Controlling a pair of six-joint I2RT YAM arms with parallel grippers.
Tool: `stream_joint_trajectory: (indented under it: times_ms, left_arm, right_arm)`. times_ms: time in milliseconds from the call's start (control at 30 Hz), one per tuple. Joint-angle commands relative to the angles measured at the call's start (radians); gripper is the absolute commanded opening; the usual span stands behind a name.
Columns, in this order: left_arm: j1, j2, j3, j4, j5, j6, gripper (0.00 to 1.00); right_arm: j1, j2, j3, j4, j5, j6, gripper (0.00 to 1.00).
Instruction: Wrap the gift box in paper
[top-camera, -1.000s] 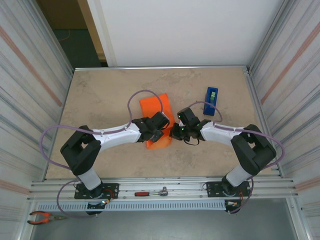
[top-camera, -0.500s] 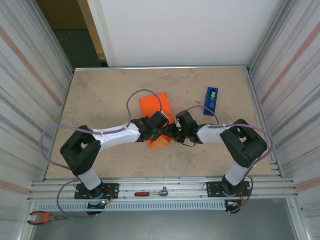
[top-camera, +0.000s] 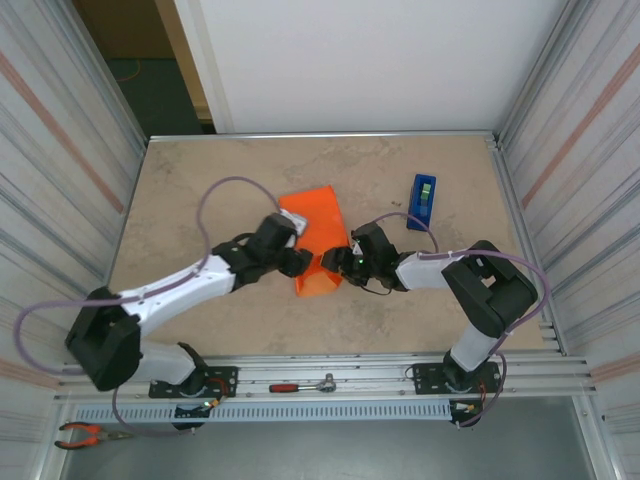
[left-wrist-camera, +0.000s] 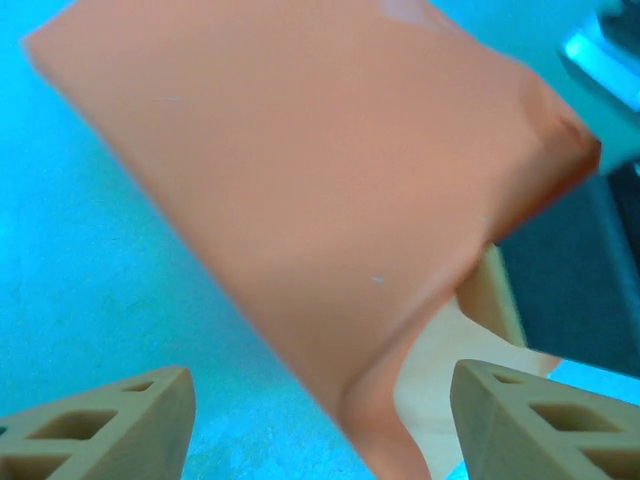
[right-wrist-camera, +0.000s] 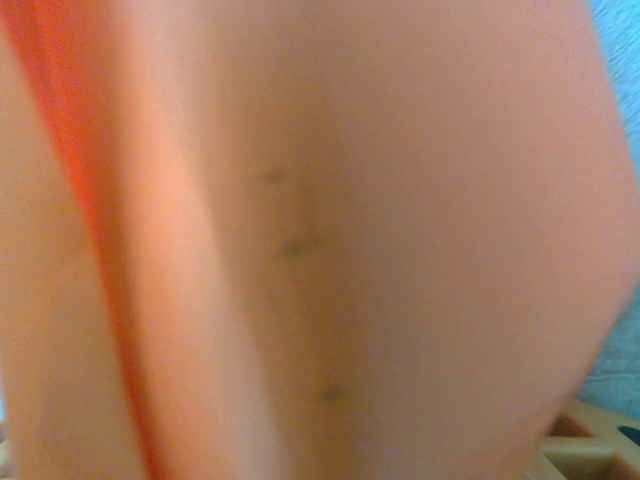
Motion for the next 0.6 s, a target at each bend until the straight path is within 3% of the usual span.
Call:
stream_joint_trajectory:
  times_ms: [0,233,300,367,433,567]
  left_arm:
    - [0.092,-0.062,-0.1,0.069,0.164,-0.176,0.64]
    - [0.146,-0.061,-0.217,0.115,0.253,-0.28,0.48]
    - [0.147,-0.051,-0.245,0.141,0.261,-0.313,0.43]
    - [0.147,-0.033,-0.273,0.18,0.275,-0.351,0.36]
    - [0.147,-0.007,-0.288,0.207,0.297,-0.374,0.31]
    - [0.144,0.05,-0.3,0.259,0.317,-0.406,0.25]
  right_arm:
    - [0.004,-0.071,-0.006,-0.029,-0.037,-0.017,0.61]
    - [-0.052,-0.221,-0.032,-0.162,-0.033,-0.094,0.61]
    - [-0.081,-0.258,-0.061,-0.181,-0.032,-0.103,0.49]
    - [-0.114,-0.285,-0.086,-0.196,-0.034,-0.113,0.18]
    - [-0.135,-0.282,-0.092,-0.206,-0.045,-0.126,0.0]
    - [-0.131,-0.22,-0.059,-0.192,-0.055,-0.138,0.0]
